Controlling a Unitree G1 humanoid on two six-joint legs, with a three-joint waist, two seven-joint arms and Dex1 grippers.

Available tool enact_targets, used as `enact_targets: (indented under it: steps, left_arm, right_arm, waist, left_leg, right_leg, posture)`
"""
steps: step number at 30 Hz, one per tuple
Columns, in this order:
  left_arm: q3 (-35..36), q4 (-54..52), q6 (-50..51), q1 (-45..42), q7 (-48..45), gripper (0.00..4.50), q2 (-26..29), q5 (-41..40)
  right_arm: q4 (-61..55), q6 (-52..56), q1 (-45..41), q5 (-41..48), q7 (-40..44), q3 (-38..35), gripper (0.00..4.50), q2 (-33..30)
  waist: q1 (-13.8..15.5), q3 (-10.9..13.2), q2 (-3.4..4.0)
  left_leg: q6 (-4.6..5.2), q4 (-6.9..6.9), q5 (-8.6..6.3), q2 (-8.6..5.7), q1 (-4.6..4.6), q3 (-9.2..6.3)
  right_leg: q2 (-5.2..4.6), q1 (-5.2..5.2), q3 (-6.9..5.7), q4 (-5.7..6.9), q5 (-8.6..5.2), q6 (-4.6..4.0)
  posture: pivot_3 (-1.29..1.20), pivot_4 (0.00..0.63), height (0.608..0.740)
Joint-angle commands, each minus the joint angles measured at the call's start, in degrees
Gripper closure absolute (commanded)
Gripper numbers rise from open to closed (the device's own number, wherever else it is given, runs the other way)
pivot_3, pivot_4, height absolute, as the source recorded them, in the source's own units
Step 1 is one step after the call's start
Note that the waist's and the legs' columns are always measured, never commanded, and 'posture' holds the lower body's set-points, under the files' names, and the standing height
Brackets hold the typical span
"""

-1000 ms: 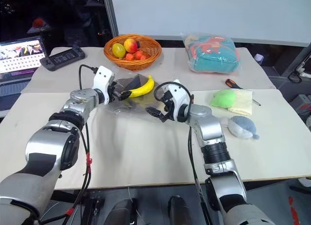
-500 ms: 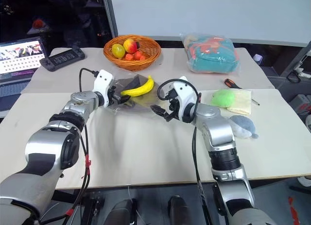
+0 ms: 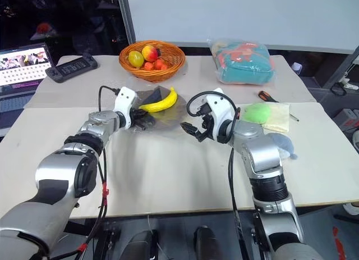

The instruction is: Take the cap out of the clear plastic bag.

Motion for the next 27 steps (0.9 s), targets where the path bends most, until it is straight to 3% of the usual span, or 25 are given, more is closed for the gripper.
enact_targets:
  steps: [1,3,4,5,15,17,21,24,27]
  left_arm:
    - [2.25,-1.35,-1.19,-1.43,-1.12,4.47,-0.54,-1.64]
    - [3.08,-1.71,-2.07,-2.00,-1.25,4.47,-0.74,-2.12]
    - [4.56,-2.26,-2.44,-2.61,-3.48,3.96,-0.81,-3.97]
    - [5.22,-2.72,-2.92,-2.96,-5.26,3.76,-0.79,-4.94]
    - [7.06,-13.39,-5.88,1.16,-12.12,0.05,-1.08,-11.90]
    - [5.48,-26.02,-3.24,7.10,-15.79,0.01,0.40,-13.65]
    - [0.71,-53.40,0.48,23.37,-24.55,0.01,9.67,-13.78]
    - [-0.49,-64.28,2.92,30.88,-29.99,0.01,18.16,-14.97]
    - [-2.19,-64.62,-3.48,31.35,-31.29,0.01,23.73,-12.14]
  right_arm:
    - [-1.14,-0.67,-1.65,0.94,-0.42,-0.68,0.00,-0.40]
    - [-0.40,-1.22,-1.87,0.94,-0.46,-0.63,0.00,-0.28]
    - [0.10,-1.65,-2.02,0.92,-0.53,-0.58,0.00,0.01]
    - [0.45,-2.00,-2.10,0.88,-0.62,-0.52,0.00,0.25]
    - [2.59,-4.28,-3.37,1.41,-1.06,-0.23,0.00,2.84]
    - [3.03,-4.60,-3.55,1.58,-0.91,-0.24,0.00,2.91]
    - [4.25,-5.48,-3.85,1.80,-0.66,-0.04,0.00,3.05]
    - [5.72,-6.73,-3.97,1.81,-0.34,0.40,0.00,3.24]
    - [7.50,-8.32,-4.21,1.56,-0.09,0.93,0.00,3.61]
  waist:
    - [0.02,0.00,0.00]
    - [0.03,0.00,0.00]
    - [0.03,0.00,0.00]
    - [0.03,0.00,0.00]
    - [-0.12,0.00,0.00]
    - [-0.21,0.00,0.00]
    - [-1.68,-0.01,0.02]
    - [-1.56,-0.01,0.02]
    - [-0.89,0.00,0.02]
  left_leg:
    - [0.00,0.01,0.00,0.00,0.00,0.00]
    - [0.00,0.04,0.00,0.00,-0.01,0.00]
    - [0.00,0.05,0.00,0.00,-0.01,0.00]
    - [0.00,0.06,0.00,0.00,-0.01,0.00]
    - [0.00,0.07,0.00,0.01,-0.01,0.00]
    - [0.00,0.06,0.00,0.01,-0.01,0.00]
    - [0.00,0.03,0.00,0.09,0.03,0.02]
    - [0.00,-0.01,0.00,0.13,0.05,0.01]
    - [0.07,0.00,0.09,0.14,0.07,0.00]
  right_leg:
    - [0.00,0.01,0.00,0.00,0.00,0.00]
    - [0.00,0.01,0.00,0.00,0.01,0.01]
    - [0.00,0.01,0.00,0.00,0.01,0.02]
    - [0.00,0.01,0.00,0.00,0.01,0.02]
    - [0.00,0.01,0.01,0.02,0.07,-0.06]
    - [0.00,0.01,0.02,0.01,0.11,-0.13]
    - [0.03,0.01,0.07,0.07,0.15,-0.20]
    - [0.07,-0.04,0.04,0.10,0.20,-0.28]
    - [0.07,0.01,-0.03,0.06,0.18,-0.26]
  posture:
    - [0.00,0.150,0.740]
    - [0.00,0.150,0.740]
    - [0.00,0.150,0.740]
    - [0.00,0.150,0.740]
    - [0.00,0.150,0.740]
    - [0.00,0.150,0.740]
    - [0.00,0.150,0.740]
    - [0.00,0.150,0.740]
    - [0.00,0.150,0.740]
